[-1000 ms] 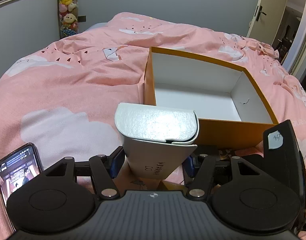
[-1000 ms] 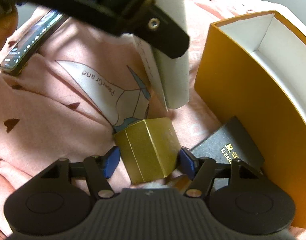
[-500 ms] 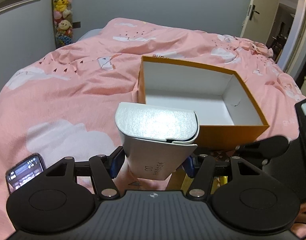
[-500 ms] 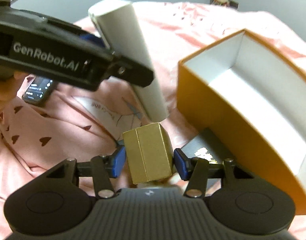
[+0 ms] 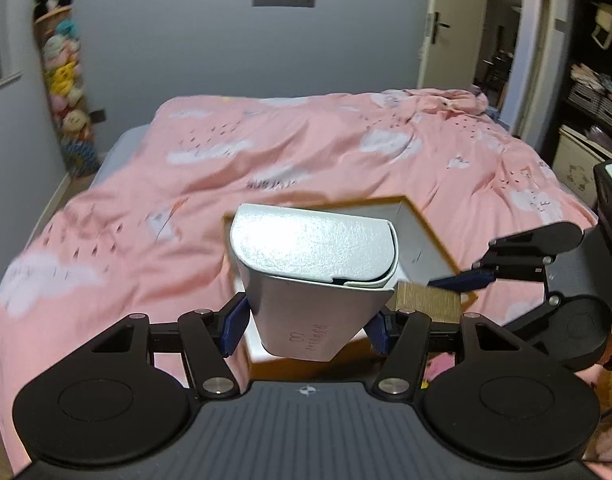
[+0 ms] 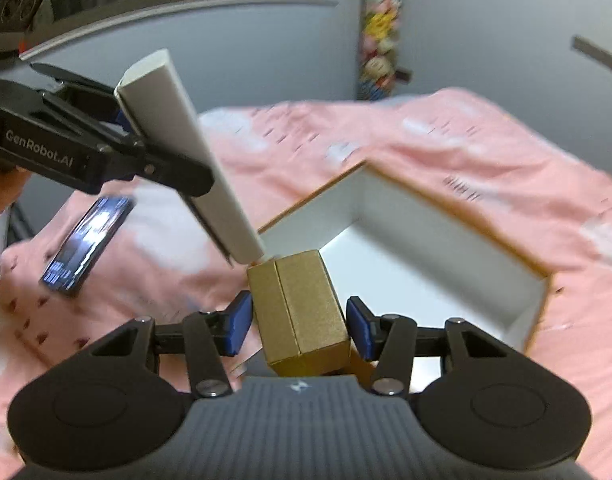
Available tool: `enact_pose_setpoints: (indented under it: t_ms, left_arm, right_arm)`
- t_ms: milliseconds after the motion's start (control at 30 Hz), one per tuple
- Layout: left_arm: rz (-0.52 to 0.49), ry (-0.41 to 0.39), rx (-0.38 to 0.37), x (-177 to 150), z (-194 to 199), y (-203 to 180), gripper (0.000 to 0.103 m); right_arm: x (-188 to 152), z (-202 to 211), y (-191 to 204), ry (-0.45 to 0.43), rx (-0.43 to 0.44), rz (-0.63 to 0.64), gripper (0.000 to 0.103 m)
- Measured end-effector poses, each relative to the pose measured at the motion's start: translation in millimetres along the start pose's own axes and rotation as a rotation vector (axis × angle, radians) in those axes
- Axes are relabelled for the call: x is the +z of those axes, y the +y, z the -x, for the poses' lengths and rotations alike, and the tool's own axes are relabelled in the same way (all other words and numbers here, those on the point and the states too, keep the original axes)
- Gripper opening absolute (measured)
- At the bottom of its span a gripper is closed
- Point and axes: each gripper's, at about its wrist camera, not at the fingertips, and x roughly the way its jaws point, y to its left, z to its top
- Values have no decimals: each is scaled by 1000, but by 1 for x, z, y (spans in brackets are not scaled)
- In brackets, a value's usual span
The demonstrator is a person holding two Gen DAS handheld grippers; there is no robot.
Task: Organize objects
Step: 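Carry the white case and gold box over the orange box with both tools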
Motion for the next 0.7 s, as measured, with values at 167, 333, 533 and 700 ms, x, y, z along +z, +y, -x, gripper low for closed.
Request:
enact_pose_setpoints:
  t_ms: [167,333,533,700]
  left_arm:
    - [-35,96,-31,29,-53,-7,69]
    - [-68,271,-15,37,-122,-6,69]
    - [-65,456,-12,27,-169,6,69]
    - [-89,544,12,21,-198,4,69]
  right_arm:
    - [7,-14,-36,-30,-54,-86,53]
    - [5,-44,-68,6,-52,-180,53]
    - [-4,-75,-86,46,-16,-215,53]
    - [-9,-96,-94,70,17,-231,53]
